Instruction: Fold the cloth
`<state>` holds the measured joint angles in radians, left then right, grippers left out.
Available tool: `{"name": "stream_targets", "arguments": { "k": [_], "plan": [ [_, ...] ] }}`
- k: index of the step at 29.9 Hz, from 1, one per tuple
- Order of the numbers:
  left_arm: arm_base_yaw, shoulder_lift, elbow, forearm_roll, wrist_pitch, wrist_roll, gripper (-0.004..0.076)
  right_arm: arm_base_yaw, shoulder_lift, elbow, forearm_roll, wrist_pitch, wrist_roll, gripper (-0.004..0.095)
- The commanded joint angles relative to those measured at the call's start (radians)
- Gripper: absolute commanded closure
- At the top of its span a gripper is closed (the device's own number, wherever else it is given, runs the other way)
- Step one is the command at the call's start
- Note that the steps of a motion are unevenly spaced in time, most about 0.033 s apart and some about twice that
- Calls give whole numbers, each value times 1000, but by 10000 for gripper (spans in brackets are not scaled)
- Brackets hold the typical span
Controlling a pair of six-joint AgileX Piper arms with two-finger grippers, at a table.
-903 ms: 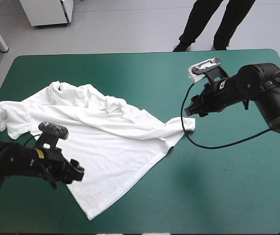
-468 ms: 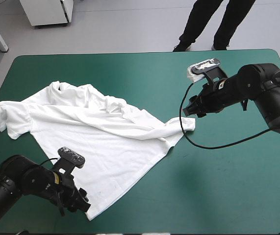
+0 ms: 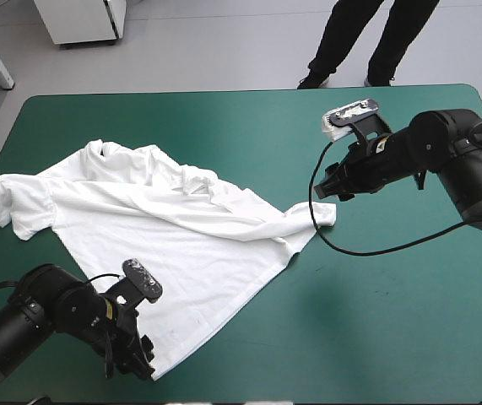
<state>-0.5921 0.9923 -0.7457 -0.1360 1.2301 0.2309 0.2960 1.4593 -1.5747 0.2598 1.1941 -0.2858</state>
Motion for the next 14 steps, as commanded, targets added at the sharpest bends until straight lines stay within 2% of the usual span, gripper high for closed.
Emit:
{"name": "stream_targets", "arguments": {
  "k": [1, 8, 14],
  "plan": [
    [-24, -8, 18, -28, 58, 18, 262, 2, -30, -22, 8, -42, -1, 394],
    [-86, -8, 85, -33, 54, 41, 262, 2, -13, -22, 9, -44, -1, 394],
    [-166, -8, 117, -24, -8, 65, 292, 2, 13, -22, 40, -44, -1, 398]
  ]
}}
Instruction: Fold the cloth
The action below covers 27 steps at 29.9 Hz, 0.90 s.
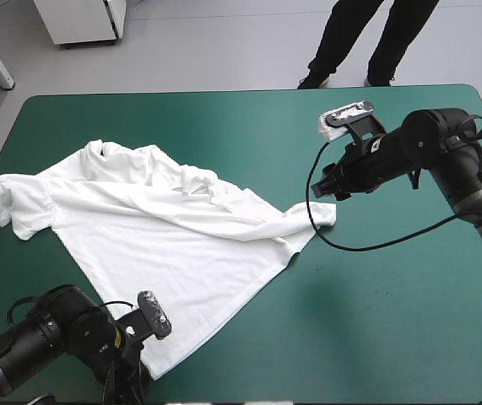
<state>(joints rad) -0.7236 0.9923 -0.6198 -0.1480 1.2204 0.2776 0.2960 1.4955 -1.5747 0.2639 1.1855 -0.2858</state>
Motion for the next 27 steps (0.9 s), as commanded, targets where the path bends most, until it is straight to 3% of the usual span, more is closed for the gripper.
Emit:
{"name": "stream_targets", "arguments": {
  "k": [1, 19, 22, 27],
  "plan": [
    [-48, -8, -7, -3, -10, 21, 293, 2, -19, -22, 42, -35, -1, 398],
    [-76, 249, -6, -8, -253, 110, 303, 2, -11, -22, 53, -38, -13, 398],
    [-76, 260, -6, -6, -282, 93, 386, 2, -10, -22, 48, -51, -28, 398],
    [-76, 286, -5, -10, -298, 92, 648, 2, 9, -22, -7, -78, -28, 398]
  ]
}}
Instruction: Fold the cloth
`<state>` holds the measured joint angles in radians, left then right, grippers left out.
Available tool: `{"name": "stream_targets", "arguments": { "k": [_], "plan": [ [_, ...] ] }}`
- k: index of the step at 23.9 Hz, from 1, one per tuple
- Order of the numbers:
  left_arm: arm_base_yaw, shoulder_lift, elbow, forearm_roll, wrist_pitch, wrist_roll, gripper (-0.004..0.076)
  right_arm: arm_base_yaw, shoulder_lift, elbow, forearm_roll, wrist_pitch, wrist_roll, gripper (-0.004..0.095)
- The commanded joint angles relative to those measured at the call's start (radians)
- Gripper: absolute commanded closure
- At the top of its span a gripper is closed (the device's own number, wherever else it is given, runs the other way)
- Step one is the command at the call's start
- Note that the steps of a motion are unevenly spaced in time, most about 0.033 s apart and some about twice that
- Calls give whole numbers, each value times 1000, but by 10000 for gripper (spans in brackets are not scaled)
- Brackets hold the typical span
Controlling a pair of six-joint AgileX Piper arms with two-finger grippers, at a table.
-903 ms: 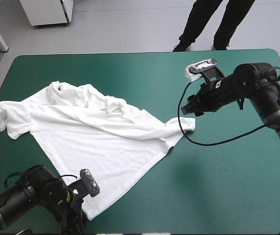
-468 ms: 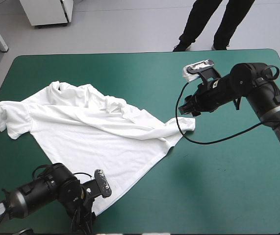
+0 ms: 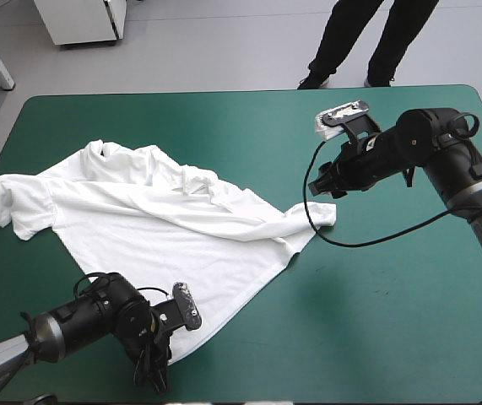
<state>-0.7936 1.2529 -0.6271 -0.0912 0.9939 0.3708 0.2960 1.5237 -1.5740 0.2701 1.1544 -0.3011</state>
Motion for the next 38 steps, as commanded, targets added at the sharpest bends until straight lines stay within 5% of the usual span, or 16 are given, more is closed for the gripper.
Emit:
{"name": "stream_targets", "arguments": {
  "k": [1, 9, 17, 38],
  "plan": [
    [-6, 32, 3, -68, -71, -1, 698, 2, -17, -23, -16, -47, -13, 398],
    [-6, 45, 1, -93, -30, -25, 746, 2, 88, -23, -168, -59, -46, 393],
    [-6, -54, -1, -158, -17, -25, 746, -4, 272, -33, -190, -80, -52, 388],
    [-6, -94, -11, -154, 5, -29, 746, -44, 441, -54, -41, -87, -81, 389]
  ]
}}
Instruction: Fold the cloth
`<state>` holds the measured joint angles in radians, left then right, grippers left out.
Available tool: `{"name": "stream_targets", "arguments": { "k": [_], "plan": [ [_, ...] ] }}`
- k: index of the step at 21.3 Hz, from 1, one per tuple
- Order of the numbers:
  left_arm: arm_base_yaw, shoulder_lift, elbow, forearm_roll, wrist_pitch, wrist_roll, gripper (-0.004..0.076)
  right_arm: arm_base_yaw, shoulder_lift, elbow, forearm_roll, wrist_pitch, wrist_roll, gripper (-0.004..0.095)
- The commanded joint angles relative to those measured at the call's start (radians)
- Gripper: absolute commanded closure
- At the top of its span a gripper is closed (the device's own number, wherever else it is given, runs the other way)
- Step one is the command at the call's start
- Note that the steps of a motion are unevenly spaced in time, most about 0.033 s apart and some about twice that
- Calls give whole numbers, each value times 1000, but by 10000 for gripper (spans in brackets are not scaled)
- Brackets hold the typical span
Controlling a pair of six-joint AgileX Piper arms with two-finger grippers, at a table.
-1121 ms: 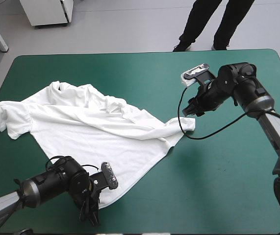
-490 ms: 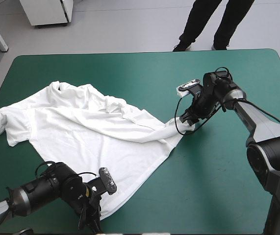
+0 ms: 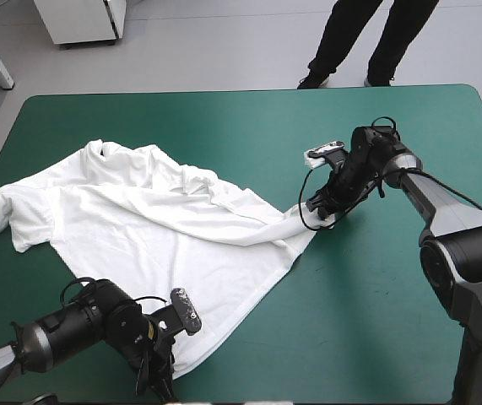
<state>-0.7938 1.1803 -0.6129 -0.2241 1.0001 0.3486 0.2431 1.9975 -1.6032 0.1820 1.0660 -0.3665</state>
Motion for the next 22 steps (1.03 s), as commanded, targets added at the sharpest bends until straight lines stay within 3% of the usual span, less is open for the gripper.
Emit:
{"name": "stream_targets", "arguments": {
  "k": [1, 4, 6, 8, 13, 22],
  "plan": [
    [-6, -21, -25, -21, -4, -7, 746, 22, -19, -25, 50, 13, -16, 401],
    [-6, -21, -25, -21, -15, -7, 746, 56, 15, -25, 50, 41, -16, 496],
    [-6, -21, -25, -21, -15, -9, 746, 71, 34, -25, 47, 61, -26, 649],
    [-6, -21, -25, -16, -15, -10, 746, 73, 36, -25, 30, 78, -23, 927],
    [-6, -29, -97, 119, 52, -101, 746, 73, 6, -88, -27, 172, 25, 917],
    [-6, -130, -555, 368, 289, -242, 746, 24, -301, -326, -99, 182, 86, 925]
  ]
}}
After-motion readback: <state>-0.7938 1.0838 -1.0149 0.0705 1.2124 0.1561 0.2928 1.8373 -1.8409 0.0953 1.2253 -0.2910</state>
